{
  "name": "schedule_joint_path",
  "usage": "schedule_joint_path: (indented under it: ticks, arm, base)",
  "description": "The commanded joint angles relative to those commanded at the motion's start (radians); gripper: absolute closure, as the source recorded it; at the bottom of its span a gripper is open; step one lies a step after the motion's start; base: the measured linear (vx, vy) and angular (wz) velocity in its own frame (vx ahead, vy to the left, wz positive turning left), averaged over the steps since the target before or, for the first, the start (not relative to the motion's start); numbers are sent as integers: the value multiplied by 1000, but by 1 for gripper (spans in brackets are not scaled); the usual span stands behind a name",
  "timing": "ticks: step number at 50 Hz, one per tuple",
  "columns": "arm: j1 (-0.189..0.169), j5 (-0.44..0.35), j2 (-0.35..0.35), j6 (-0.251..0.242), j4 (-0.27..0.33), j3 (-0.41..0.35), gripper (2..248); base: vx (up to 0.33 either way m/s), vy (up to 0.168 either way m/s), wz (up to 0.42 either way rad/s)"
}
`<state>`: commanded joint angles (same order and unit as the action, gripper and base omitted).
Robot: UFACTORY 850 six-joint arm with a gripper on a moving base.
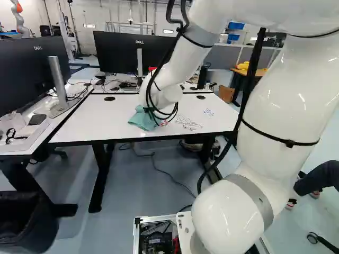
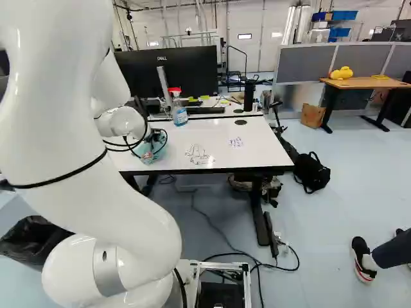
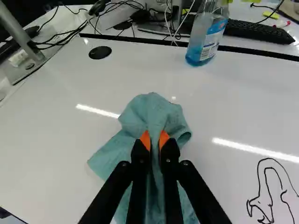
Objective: Clean the table with the green towel
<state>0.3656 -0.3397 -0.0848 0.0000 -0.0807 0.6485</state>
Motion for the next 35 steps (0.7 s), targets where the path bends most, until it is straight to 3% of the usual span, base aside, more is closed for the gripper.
schedule_joint_path:
  ticks: [35]
  arm:
    - [-92, 0, 73, 0, 0, -71, 210]
  base:
    - [0, 0, 0]
